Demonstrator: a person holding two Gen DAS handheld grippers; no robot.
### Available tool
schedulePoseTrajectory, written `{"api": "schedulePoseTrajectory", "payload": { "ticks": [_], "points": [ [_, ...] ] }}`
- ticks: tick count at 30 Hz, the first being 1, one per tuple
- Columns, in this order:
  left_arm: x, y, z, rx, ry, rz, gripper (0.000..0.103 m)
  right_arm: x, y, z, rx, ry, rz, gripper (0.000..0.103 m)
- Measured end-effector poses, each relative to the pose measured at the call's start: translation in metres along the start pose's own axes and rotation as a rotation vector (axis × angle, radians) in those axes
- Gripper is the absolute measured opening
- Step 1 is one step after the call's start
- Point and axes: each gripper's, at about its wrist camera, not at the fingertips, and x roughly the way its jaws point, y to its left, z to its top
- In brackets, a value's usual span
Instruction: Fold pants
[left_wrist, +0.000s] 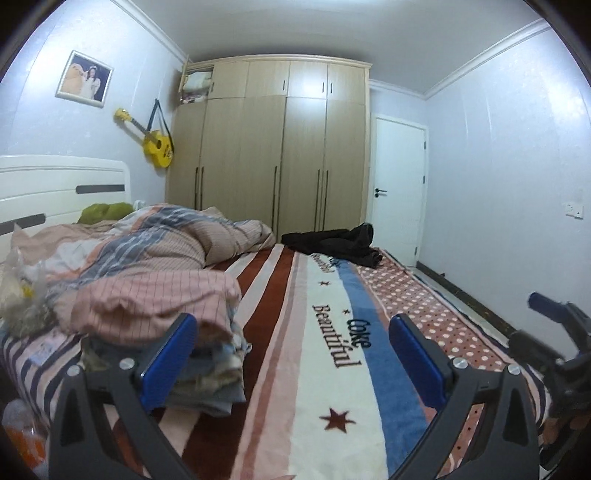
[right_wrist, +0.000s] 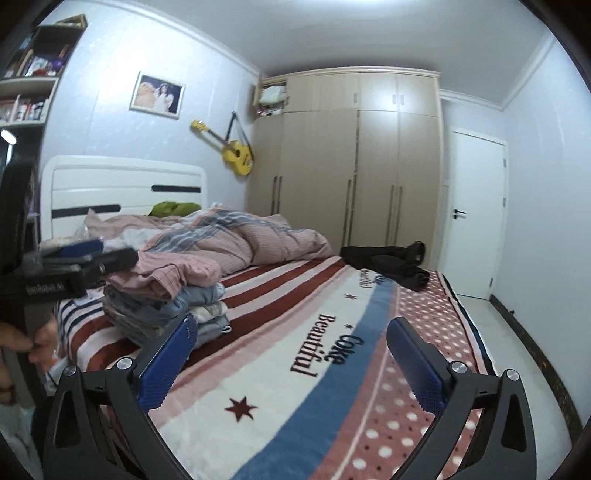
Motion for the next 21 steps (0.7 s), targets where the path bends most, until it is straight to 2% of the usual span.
{"api": "schedulePoseTrajectory", "payload": {
  "ticks": [5, 10, 21],
  "points": [
    [-0.005, -0.011, -0.013, 0.024, 0.011, 0.024, 0.102, -0.017, 0.002, -0.008, 0.004, -0.017, -0.034, 0.102],
    [-0.008, -0.016, -0.020, 0.033, 0.001, 0.011, 0.102, -0.025, 0.007, -0.013, 0.009, -0.023, -0.038, 0.102],
    [-0.007, -0.017, -0.023, 0.033, 0.008, 0.005, 0.102, -0.022, 0.005, -0.018, 0.029, -0.009, -0.041, 0.102]
  ]
}}
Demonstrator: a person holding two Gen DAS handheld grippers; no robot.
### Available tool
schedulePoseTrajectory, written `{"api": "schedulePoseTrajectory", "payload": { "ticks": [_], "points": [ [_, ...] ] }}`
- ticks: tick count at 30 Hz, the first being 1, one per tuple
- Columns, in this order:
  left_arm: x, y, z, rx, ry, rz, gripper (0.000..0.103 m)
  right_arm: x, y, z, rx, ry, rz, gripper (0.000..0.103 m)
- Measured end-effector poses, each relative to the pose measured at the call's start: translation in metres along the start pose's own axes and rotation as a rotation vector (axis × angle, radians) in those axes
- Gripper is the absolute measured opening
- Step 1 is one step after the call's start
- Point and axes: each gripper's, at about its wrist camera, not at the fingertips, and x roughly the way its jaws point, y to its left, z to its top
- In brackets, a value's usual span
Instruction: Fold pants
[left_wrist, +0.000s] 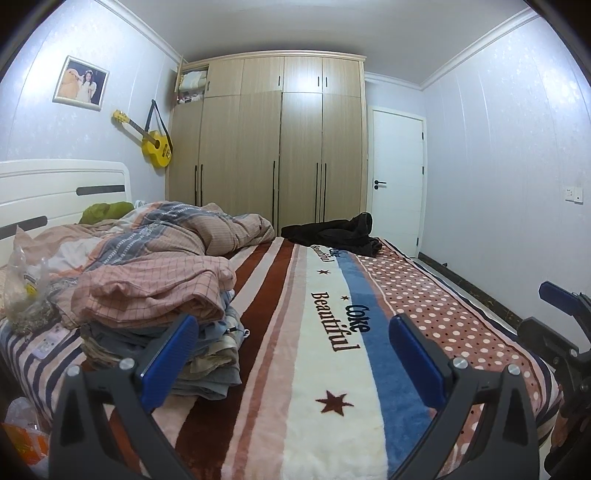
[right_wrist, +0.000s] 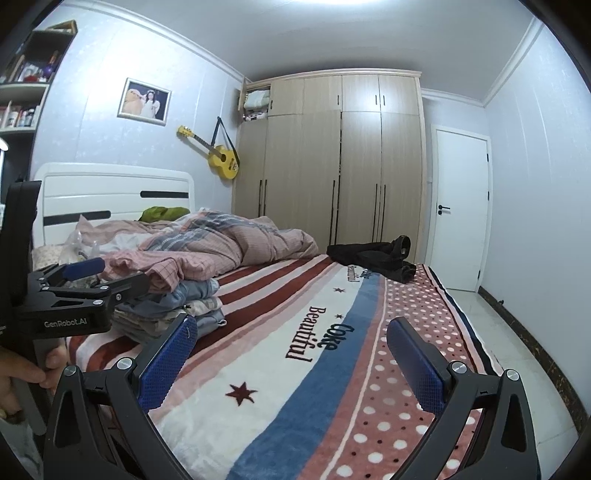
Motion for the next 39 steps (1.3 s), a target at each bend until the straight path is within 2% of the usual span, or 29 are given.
{"api": "schedulePoseTrajectory", "payload": {
  "ticks": [39],
  "points": [
    [0.005, -0.006, -0.005, -0.003, 0.005, -0.004, 0.102, -0.004, -0.014, -0.010, 0.039, 0.019, -0.035, 0.102]
  ]
}}
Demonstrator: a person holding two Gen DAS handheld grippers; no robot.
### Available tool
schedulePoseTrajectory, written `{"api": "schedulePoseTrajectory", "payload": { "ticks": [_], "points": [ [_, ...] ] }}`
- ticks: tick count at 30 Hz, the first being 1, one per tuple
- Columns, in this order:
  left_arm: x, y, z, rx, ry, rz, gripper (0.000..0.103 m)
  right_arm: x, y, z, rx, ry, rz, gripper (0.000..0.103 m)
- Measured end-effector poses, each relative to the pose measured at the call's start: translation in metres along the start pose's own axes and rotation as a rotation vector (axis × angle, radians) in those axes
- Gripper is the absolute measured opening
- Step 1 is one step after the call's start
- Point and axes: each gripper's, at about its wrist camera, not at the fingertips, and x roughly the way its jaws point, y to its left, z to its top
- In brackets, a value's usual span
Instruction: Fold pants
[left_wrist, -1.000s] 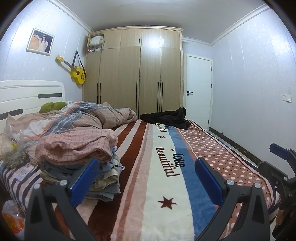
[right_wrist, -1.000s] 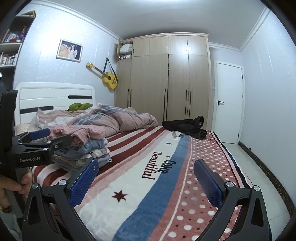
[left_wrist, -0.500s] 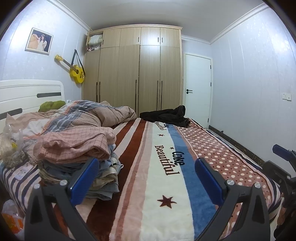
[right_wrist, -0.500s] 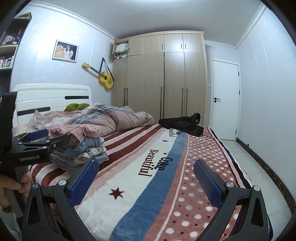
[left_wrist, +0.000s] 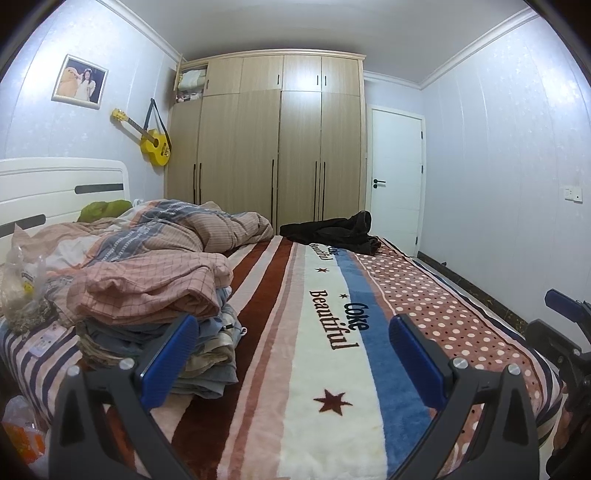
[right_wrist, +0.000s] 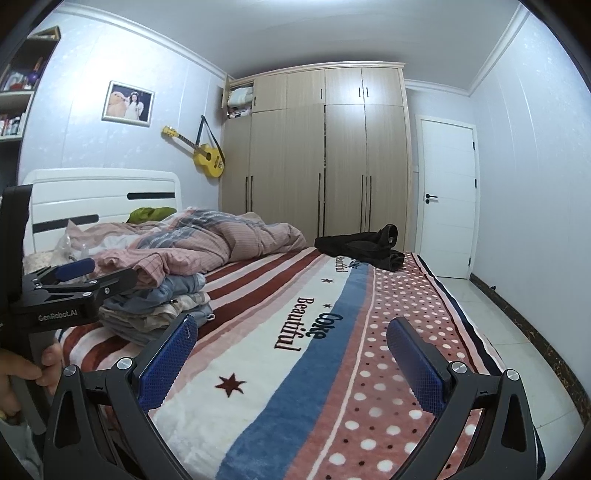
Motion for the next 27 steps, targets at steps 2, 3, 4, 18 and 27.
{"api": "schedulePoseTrajectory", "payload": {
  "ticks": [2, 3, 4, 18, 27],
  "points": [
    [-0.0001, 0.0001, 0.0002, 0.001, 0.001, -0.001, 0.102, 0.0001, 0.0001, -0.0002, -0.003, 0.001, -0.001, 0.102],
    [0.0002, -0.0001, -0.0001, 0.001, 0.002, -0.002, 0.102, 0.0003, 0.0004, -0.0001, -0.004, 0.000, -0.003, 0.102],
    [-0.0001, 0.0003, -0.0001, 0.000, 0.002, -0.002, 0.102, 0.0004, 0.0005, -0.0001, -0.003, 0.001, -0.004, 0.102],
    [0.0016, -0.0019, -0.0023, -0.001, 0.007, -0.016, 0.102, 0.0005, 0.0003, 0.0002, 0.003, 0.000, -0.006, 0.102],
    [-0.0005, -0.0016, -0.0019, -0.007, 0.007, -0.025, 0.102, 0.0005, 0.0010, -0.0003, 0.004, -0.001, -0.006, 0.102]
  ]
}}
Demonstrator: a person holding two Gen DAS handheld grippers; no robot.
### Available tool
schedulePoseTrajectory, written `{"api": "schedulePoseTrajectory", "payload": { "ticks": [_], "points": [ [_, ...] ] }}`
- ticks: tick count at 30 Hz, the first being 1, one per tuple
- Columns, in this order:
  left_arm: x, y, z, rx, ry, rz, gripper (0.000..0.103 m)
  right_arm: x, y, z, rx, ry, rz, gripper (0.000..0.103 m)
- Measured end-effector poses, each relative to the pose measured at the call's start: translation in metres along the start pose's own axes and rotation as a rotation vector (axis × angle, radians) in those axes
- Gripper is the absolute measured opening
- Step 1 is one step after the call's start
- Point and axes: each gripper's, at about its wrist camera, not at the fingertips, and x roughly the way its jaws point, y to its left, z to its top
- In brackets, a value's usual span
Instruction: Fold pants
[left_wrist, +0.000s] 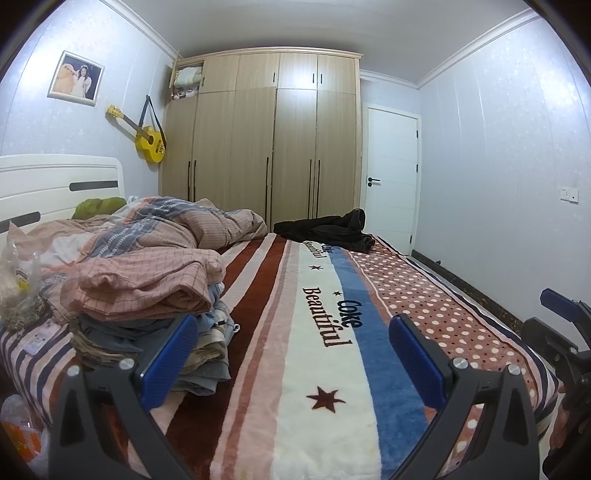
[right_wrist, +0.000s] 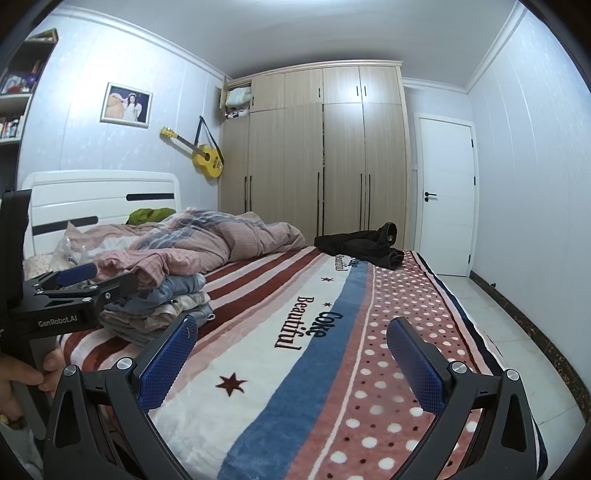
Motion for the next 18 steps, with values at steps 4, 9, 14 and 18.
{"api": "schedulePoseTrajectory", "payload": {
  "ticks": [4, 9, 14, 18],
  "points": [
    [-0.0006, 0.0000, 0.0005, 0.002, 0.000, -0.002, 0.102, 0.0000, 0.0003, 0.0000, 0.001, 0.000, 0.000, 0.102],
    [-0.0009, -0.0001, 0.0016, 0.005, 0.001, -0.004, 0.102, -0.0001, 0.0013, 0.0000, 0.001, 0.000, -0.002, 0.102],
    [-0.0006, 0.0001, 0.0016, 0.003, 0.002, -0.003, 0.102, 0.0002, 0.0013, -0.0002, 0.001, 0.001, -0.002, 0.102],
    [-0.0006, 0.0001, 0.0015, 0.005, 0.001, -0.005, 0.102, 0.0002, 0.0014, -0.0003, 0.003, 0.001, 0.000, 0.102]
  ]
}}
